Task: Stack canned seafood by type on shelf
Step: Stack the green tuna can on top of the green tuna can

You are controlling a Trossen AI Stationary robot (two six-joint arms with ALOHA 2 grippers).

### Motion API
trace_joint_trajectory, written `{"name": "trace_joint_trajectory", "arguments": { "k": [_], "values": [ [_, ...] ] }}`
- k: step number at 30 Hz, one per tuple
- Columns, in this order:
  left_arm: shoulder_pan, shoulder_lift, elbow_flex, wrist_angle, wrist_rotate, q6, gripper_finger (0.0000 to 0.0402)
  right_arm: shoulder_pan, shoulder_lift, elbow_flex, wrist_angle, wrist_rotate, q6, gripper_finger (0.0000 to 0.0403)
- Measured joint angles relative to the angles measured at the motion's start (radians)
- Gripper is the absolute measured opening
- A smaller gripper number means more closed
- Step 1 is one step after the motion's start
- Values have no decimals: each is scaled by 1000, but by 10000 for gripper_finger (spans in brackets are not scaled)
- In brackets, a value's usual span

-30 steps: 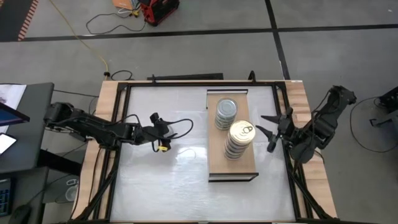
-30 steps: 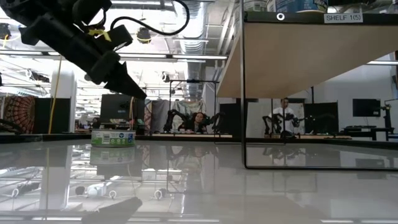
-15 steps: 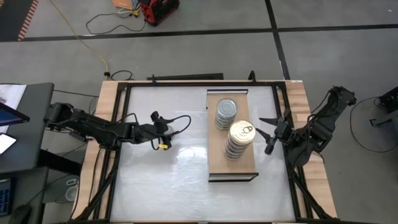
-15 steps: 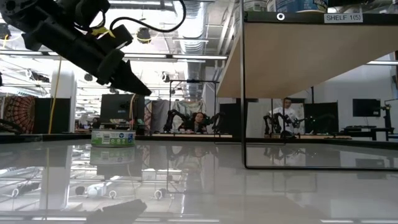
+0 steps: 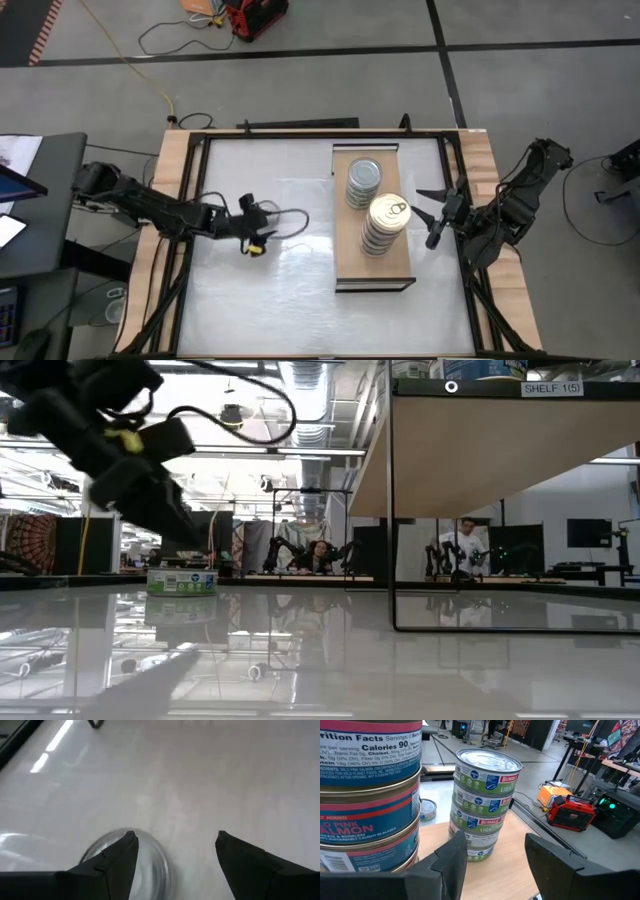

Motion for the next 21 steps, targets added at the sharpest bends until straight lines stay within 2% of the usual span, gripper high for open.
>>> {"name": "trace_joint_trajectory", "arguments": {
  "k": [3,8,15,21],
  "values": [
    [-85,0,32,-116,-101,-30,249,0,0,0,0,-1,0,225],
    [-195,0,47,-188,-240,14,236,0,0,0,-1,-2,-3,225],
    [-222,1,47,-247,-237,20,208,0,0,0,5,-3,-19,225],
    [-240,94,47,-219,-230,57,177,0,0,0,9,-3,-19,225]
  ]
}}
